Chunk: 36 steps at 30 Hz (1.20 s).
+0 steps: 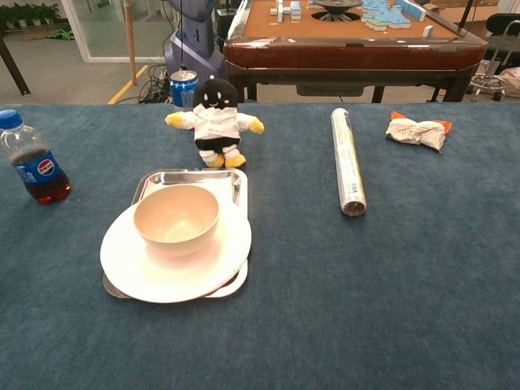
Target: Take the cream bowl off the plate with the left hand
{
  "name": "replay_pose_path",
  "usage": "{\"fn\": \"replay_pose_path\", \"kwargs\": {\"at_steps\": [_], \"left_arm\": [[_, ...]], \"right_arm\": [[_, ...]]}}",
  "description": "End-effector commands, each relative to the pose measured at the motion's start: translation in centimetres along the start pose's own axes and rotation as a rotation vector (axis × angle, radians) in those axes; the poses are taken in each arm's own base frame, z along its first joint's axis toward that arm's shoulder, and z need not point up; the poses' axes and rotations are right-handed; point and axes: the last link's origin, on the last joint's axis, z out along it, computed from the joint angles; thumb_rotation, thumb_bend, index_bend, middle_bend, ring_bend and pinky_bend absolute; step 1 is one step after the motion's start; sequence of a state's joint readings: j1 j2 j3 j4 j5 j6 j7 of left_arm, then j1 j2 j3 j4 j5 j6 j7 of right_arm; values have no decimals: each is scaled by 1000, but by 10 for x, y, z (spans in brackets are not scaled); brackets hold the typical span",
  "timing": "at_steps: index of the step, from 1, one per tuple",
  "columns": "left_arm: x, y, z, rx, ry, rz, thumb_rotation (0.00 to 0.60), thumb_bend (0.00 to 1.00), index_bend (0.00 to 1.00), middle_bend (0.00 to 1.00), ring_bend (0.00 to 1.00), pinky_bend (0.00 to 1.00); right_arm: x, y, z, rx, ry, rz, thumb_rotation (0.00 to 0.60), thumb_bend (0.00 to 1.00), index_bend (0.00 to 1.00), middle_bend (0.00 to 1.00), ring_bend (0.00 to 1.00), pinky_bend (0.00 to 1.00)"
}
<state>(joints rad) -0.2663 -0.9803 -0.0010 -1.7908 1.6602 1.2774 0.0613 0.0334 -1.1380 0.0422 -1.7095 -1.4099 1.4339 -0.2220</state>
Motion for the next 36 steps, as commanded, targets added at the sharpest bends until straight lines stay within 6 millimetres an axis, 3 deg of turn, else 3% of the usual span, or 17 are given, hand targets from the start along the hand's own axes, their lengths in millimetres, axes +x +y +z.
{"fn": "replay_pose_path", "kwargs": {"at_steps": [1, 17, 28, 36], "left_arm": [[-4, 11, 6, -39, -9, 10, 600, 322, 37, 0, 0, 0], [-25, 48, 52, -155, -85, 51, 600, 322, 196, 0, 0, 0], [-37, 77, 77, -190, -98, 81, 600, 322, 205, 0, 0, 0], [-51, 82, 92, -200, -122, 81, 600, 322, 229, 0, 0, 0]], "right_arm": [[-4, -3, 2, 9, -22, -10, 600, 192, 0, 0, 0, 0], [-10, 1, 11, -11, -63, -3, 600, 192, 0, 0, 0, 0], [-15, 9, 23, -41, -101, 23, 600, 192, 0, 0, 0, 0], [-15, 12, 25, -43, -115, 34, 600, 193, 0, 0, 0, 0]]}}
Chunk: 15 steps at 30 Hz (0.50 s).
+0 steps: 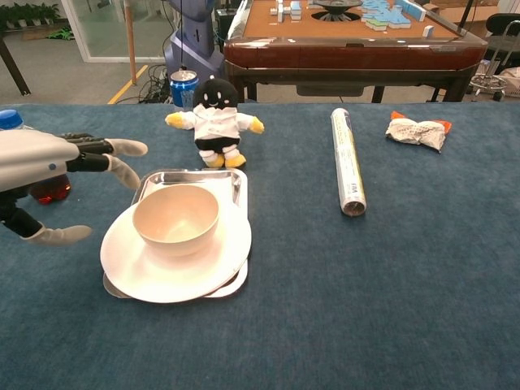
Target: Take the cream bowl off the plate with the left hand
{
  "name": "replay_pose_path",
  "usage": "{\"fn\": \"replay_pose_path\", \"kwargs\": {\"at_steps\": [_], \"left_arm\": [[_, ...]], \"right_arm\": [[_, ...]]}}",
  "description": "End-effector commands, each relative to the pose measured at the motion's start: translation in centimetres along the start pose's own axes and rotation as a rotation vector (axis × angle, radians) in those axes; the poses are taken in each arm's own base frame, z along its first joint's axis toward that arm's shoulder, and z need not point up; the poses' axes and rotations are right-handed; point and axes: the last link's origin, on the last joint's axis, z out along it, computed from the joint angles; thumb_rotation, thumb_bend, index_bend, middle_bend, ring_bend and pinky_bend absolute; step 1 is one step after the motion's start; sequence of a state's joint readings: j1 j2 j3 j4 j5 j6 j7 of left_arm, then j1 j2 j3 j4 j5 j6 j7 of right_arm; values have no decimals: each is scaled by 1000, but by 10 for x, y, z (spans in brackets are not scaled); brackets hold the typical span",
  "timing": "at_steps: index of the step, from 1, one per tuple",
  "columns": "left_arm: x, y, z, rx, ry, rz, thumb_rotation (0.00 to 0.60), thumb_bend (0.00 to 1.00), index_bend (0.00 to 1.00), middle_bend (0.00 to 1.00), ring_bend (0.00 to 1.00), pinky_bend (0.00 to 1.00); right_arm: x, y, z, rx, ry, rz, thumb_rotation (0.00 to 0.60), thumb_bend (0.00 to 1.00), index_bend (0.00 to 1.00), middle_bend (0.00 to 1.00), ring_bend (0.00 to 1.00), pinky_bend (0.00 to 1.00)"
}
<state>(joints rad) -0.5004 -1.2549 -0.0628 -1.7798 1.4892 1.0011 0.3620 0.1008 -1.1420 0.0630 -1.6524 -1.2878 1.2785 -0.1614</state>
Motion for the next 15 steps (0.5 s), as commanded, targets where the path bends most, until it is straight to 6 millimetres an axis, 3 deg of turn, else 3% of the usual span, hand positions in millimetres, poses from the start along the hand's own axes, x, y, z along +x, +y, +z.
{"fn": "replay_pose_path", "kwargs": {"at_steps": [1, 15], "left_arm": [[-4, 0, 6, -4, -7, -4, 600, 322, 229, 0, 0, 0], [-16, 8, 12, -35, -9, -7, 600, 322, 254, 0, 0, 0]], "right_arm": [[0, 1, 0, -1, -3, 1, 600, 193, 0, 0, 0, 0], [-4, 1, 4, -8, -23, -2, 600, 192, 0, 0, 0, 0]]}}
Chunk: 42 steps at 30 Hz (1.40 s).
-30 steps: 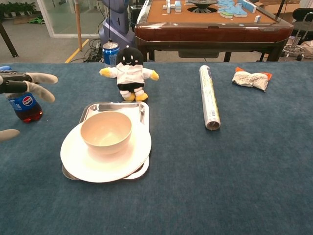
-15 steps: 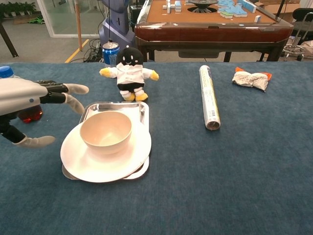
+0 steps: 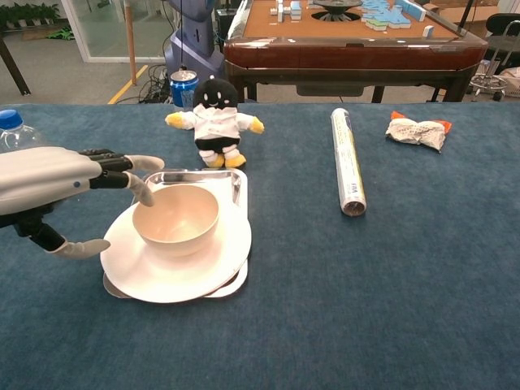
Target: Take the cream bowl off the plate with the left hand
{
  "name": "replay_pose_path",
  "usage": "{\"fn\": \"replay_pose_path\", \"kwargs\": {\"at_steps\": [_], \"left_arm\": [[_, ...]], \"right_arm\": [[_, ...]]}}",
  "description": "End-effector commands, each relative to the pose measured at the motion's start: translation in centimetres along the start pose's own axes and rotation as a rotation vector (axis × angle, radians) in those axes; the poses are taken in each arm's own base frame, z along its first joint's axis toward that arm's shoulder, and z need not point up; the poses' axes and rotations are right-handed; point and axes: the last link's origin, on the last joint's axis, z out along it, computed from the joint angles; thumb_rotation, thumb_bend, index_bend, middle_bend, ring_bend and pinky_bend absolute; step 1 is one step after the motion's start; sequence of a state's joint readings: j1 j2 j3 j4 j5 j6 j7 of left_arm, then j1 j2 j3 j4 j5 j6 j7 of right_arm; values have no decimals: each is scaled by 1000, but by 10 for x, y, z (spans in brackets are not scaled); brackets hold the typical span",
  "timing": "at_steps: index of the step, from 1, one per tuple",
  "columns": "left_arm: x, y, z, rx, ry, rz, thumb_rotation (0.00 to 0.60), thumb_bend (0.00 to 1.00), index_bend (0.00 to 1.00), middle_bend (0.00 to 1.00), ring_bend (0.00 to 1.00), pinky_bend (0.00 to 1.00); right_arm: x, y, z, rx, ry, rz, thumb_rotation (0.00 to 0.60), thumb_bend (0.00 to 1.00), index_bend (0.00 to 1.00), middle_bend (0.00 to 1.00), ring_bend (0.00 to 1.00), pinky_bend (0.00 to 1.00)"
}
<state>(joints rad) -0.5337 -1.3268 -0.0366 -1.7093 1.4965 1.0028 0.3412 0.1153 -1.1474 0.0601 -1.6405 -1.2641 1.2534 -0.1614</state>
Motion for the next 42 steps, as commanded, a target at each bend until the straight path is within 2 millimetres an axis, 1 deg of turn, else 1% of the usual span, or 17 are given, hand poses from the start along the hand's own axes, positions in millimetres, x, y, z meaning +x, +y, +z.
{"fn": "replay_pose_path", "kwargs": {"at_steps": [1, 6, 10, 23, 35, 39, 42], "left_arm": [[-1, 2, 0, -3, 2, -9, 600, 322, 257, 0, 0, 0], [-2, 8, 2, -16, 13, -23, 600, 321, 269, 0, 0, 0], [-5, 8, 5, -11, 22, -30, 600, 321, 289, 0, 0, 0], [-15, 11, 10, -15, 10, -61, 600, 321, 291, 0, 0, 0], [-27, 19, 22, -56, -12, -92, 600, 321, 291, 0, 0, 0], [-28, 19, 25, -60, -7, -92, 600, 321, 293, 0, 0, 0], [-25, 21, 29, -79, 21, -107, 600, 321, 312, 0, 0, 0]], "right_arm": [[0, 0, 0, 1, 1, -2, 600, 192, 0, 0, 0, 0], [0, -1, -1, 3, 0, -3, 600, 193, 0, 0, 0, 0], [0, -1, -2, 5, 4, -5, 600, 192, 0, 0, 0, 0], [1, 0, -3, 8, 6, -4, 600, 193, 0, 0, 0, 0], [3, -1, -5, 21, 2, 14, 600, 192, 0, 0, 0, 0], [1, -1, -4, 23, -13, 11, 600, 193, 0, 0, 0, 0], [0, -1, -4, 29, -27, 9, 600, 192, 0, 0, 0, 0]]}}
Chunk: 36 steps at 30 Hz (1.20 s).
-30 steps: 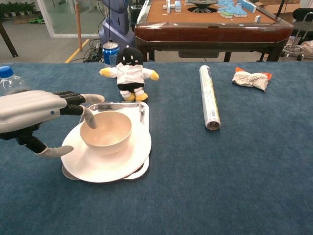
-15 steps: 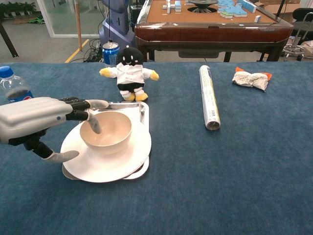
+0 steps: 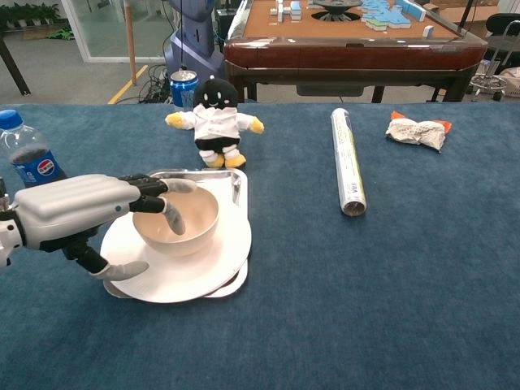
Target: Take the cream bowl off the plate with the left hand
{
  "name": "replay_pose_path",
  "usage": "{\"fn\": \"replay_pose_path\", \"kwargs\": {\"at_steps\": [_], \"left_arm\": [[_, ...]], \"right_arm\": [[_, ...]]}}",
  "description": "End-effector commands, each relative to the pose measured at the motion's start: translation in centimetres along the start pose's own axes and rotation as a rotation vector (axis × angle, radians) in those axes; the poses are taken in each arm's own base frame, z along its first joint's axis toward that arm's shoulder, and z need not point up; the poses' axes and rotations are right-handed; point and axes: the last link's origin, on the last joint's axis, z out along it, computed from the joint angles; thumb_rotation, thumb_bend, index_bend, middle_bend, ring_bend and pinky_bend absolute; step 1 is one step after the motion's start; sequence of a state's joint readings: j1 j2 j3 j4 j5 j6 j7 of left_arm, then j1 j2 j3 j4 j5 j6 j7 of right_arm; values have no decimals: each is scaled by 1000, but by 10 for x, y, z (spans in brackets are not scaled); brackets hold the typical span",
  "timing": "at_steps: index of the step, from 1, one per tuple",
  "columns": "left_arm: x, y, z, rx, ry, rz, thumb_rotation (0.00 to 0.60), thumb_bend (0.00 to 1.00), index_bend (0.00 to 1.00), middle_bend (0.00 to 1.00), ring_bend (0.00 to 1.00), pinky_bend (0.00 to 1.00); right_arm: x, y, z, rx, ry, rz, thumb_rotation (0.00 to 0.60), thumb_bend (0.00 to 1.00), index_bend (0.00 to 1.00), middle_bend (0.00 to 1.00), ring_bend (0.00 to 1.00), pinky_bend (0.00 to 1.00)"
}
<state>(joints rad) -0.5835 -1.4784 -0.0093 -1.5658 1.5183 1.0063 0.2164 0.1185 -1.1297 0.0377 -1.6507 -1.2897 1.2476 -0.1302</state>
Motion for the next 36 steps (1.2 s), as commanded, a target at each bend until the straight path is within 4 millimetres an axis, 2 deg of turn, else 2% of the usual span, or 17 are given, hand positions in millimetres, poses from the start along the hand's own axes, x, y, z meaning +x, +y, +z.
{"fn": "replay_pose_path", "kwargs": {"at_steps": [1, 5, 13, 24, 36], "left_arm": [[3, 2, 4, -27, 36, -16, 600, 321, 327, 0, 0, 0], [5, -1, 8, -56, 86, -38, 600, 321, 378, 0, 0, 0], [1, -10, 12, -45, 79, -47, 600, 321, 380, 0, 0, 0], [-5, -14, 12, -33, 71, -55, 600, 322, 378, 0, 0, 0], [-16, -15, 18, -46, 75, -88, 600, 321, 431, 0, 0, 0]], "right_arm": [[-1, -1, 0, 6, -10, 0, 600, 192, 0, 0, 0, 0], [0, 0, 0, 6, -11, 4, 600, 192, 0, 0, 0, 0], [1, 2, 1, 2, -18, 17, 600, 192, 0, 0, 0, 0], [2, 3, 0, 7, -19, 18, 600, 193, 0, 0, 0, 0], [1, 1, -1, 24, -27, 21, 600, 193, 0, 0, 0, 0]]}}
